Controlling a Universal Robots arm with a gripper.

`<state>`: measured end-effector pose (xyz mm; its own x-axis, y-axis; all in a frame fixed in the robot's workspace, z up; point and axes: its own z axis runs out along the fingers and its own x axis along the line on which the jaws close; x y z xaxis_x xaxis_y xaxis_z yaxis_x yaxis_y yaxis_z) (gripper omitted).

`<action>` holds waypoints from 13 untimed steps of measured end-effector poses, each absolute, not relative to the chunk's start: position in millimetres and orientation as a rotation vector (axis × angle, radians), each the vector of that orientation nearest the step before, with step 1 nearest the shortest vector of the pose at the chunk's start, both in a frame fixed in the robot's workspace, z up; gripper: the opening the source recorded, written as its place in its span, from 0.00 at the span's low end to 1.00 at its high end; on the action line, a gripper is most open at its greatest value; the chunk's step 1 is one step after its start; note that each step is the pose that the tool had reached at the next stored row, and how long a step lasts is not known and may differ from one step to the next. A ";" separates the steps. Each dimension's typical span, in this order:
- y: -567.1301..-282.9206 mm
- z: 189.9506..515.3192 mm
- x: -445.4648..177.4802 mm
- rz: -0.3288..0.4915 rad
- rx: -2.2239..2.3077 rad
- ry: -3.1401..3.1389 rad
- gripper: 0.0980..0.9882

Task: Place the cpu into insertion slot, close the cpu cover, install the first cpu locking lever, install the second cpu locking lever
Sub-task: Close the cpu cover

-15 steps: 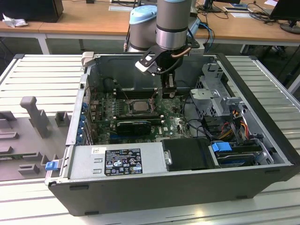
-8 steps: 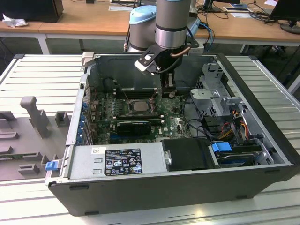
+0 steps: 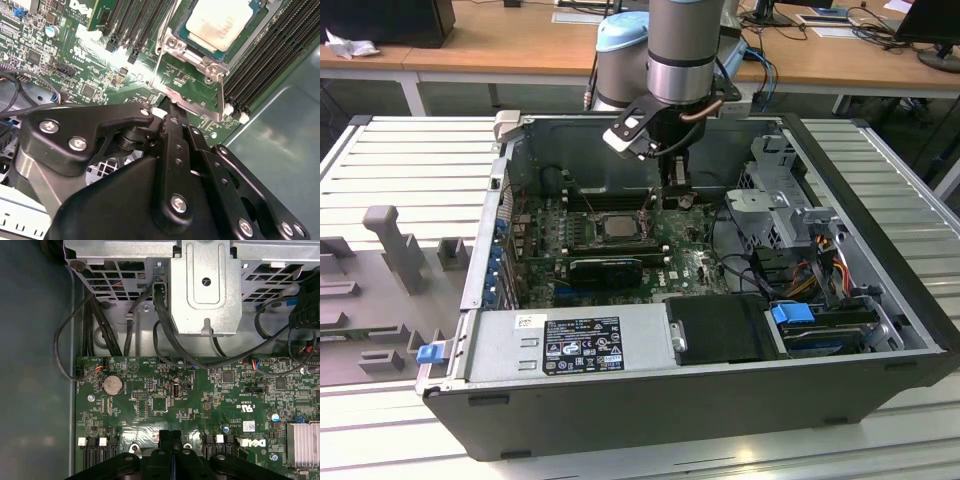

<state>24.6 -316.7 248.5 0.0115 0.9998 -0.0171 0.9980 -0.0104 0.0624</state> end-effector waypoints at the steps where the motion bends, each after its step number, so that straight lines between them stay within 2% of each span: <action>1: -316.7 248.5 24.1 0.049 2.193 2.169 0.01; 13: -316.7 248.5 15.4 0.049 2.193 2.170 0.01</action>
